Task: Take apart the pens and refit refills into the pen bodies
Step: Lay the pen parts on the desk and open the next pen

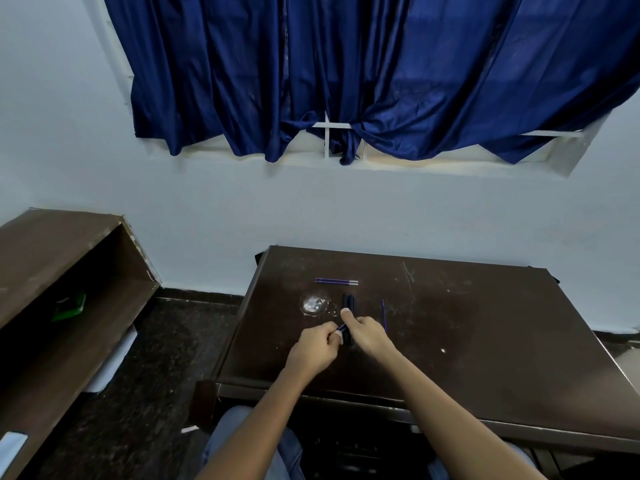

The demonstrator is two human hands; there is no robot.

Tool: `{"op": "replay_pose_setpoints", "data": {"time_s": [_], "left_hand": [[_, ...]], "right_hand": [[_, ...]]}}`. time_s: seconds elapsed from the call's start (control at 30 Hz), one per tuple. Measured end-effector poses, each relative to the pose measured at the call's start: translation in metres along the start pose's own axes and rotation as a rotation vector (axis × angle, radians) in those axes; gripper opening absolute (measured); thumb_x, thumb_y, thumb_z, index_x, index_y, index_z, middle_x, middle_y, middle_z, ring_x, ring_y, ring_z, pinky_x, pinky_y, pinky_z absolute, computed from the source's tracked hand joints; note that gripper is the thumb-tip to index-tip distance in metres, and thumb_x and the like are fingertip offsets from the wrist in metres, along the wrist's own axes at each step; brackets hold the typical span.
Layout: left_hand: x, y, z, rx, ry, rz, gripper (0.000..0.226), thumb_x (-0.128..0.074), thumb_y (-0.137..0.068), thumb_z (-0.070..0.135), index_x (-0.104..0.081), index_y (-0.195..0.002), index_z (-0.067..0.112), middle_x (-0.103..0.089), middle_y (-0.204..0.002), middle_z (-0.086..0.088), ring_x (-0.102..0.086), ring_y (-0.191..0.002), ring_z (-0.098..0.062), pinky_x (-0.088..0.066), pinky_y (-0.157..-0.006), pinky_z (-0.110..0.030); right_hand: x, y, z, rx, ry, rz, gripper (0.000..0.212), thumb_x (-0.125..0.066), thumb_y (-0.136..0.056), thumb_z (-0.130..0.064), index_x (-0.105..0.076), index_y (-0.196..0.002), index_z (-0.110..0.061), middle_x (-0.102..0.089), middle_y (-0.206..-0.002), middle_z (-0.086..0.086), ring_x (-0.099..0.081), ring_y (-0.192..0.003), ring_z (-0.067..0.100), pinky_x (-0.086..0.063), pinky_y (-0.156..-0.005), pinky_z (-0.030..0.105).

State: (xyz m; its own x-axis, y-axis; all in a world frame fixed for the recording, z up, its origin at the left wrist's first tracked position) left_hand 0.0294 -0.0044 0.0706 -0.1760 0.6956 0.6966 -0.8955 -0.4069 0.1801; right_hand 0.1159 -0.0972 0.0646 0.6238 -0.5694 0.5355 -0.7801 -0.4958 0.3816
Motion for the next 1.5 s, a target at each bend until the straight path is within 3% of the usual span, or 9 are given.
{"op": "replay_pose_setpoints", "data": {"time_s": [0.13, 0.3, 0.4, 0.53, 0.67, 0.77, 0.93, 1.27, 1.5], "left_hand": [[-0.002, 0.004, -0.007, 0.021, -0.034, -0.002, 0.026, -0.040, -0.095, 0.031, -0.062, -0.089, 0.018, -0.054, -0.068, 0.007, -0.049, -0.060, -0.012, -0.036, -0.055, -0.028], [-0.005, 0.005, -0.012, 0.020, -0.067, 0.020, 0.025, -0.039, -0.096, 0.035, -0.059, -0.089, 0.022, -0.054, -0.065, 0.007, -0.051, -0.059, -0.013, -0.034, -0.053, -0.029], [-0.007, 0.005, -0.019, 0.034, -0.039, 0.009, 0.024, -0.039, -0.096, 0.038, -0.060, -0.090, 0.026, -0.054, -0.063, 0.007, -0.050, -0.057, -0.011, -0.034, -0.051, -0.028], [-0.011, 0.000, -0.027, 0.111, 0.045, -0.001, 0.029, -0.038, -0.096, 0.039, -0.060, -0.081, 0.029, -0.057, -0.066, 0.007, -0.054, -0.060, -0.012, -0.036, -0.055, -0.028], [-0.008, -0.007, -0.038, 0.167, 0.118, 0.026, 0.032, -0.039, -0.097, 0.037, -0.062, -0.077, 0.027, -0.059, -0.069, 0.006, -0.057, -0.067, -0.014, -0.041, -0.060, -0.028], [-0.007, -0.012, -0.055, 0.219, 0.221, 0.041, 0.029, -0.040, -0.098, 0.029, -0.062, -0.080, 0.024, -0.061, -0.073, 0.003, -0.058, -0.069, -0.011, -0.042, -0.062, -0.022], [-0.009, -0.019, -0.072, 0.280, 0.346, 0.085, 0.025, -0.041, -0.099, 0.021, -0.065, -0.094, 0.017, -0.061, -0.076, 0.006, -0.055, -0.068, 0.002, -0.040, -0.057, -0.009], [-0.016, -0.028, -0.084, 0.302, 0.380, 0.097, 0.026, -0.045, -0.098, 0.026, -0.063, -0.112, 0.015, -0.067, -0.088, 0.004, -0.060, -0.078, -0.001, -0.044, -0.070, -0.014], [-0.015, -0.032, -0.081, 0.329, 0.383, 0.111, 0.026, -0.042, -0.099, 0.022, -0.065, -0.109, 0.017, -0.062, -0.084, 0.009, -0.055, -0.078, 0.000, -0.039, -0.067, -0.013]], "right_hand": [[-0.010, -0.004, 0.008, -0.030, 0.041, -0.084, 0.049, -0.035, -0.098, -0.048, -0.050, -0.066, -0.014, -0.051, -0.066, 0.000, -0.048, -0.064, 0.017, -0.035, -0.064, 0.032], [-0.018, -0.007, 0.015, -0.131, -0.129, -0.122, 0.037, -0.038, -0.097, -0.039, -0.050, -0.073, -0.014, -0.043, -0.057, -0.001, -0.035, -0.041, 0.011, -0.027, -0.037, 0.023], [-0.019, -0.011, 0.015, -0.153, -0.137, -0.157, 0.033, -0.038, -0.097, -0.035, -0.050, -0.076, -0.013, -0.040, -0.057, 0.000, -0.032, -0.041, 0.012, -0.024, -0.036, 0.021], [-0.022, -0.024, 0.018, -0.202, -0.140, -0.169, 0.024, -0.040, -0.095, -0.028, -0.052, -0.082, -0.013, -0.042, -0.060, 0.002, -0.036, -0.047, 0.013, -0.026, -0.040, 0.023], [-0.009, -0.050, 0.026, -0.209, -0.188, -0.011, 0.021, -0.041, -0.092, -0.019, -0.056, -0.079, -0.012, -0.049, -0.059, 0.004, -0.043, -0.047, 0.016, -0.030, -0.039, 0.024], [0.000, -0.066, 0.035, -0.155, -0.157, 0.112, 0.014, -0.047, -0.088, -0.019, -0.058, -0.079, -0.020, -0.055, -0.068, 0.001, -0.048, -0.057, 0.015, -0.040, -0.054, 0.030], [-0.011, -0.069, 0.037, -0.097, -0.027, 0.115, 0.010, -0.063, -0.082, -0.008, -0.060, -0.085, -0.017, -0.065, -0.088, 0.003, -0.063, -0.084, 0.021, -0.050, -0.072, 0.031], [-0.057, -0.082, 0.026, 0.061, 0.528, 0.047, 0.023, -0.060, -0.089, -0.024, -0.052, -0.105, -0.010, -0.065, -0.102, 0.011, -0.063, -0.094, 0.030, -0.054, -0.077, 0.040], [-0.058, -0.085, 0.023, 0.036, 0.385, 0.119, 0.026, -0.052, -0.093, -0.035, -0.059, -0.097, -0.010, -0.067, -0.092, 0.009, -0.066, -0.088, 0.028, -0.055, -0.077, 0.043]]}}
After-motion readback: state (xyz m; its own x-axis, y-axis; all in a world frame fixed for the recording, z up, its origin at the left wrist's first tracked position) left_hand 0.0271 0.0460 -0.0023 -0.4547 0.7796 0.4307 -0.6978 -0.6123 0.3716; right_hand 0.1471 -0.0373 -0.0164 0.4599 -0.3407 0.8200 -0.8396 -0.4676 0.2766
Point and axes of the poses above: each hand's wrist, its own y-axis away from the middle knuckle, its own x-axis out of the back of the hand, z = x × y, the point moved 7 cm from there along -y, towards the middle knuckle
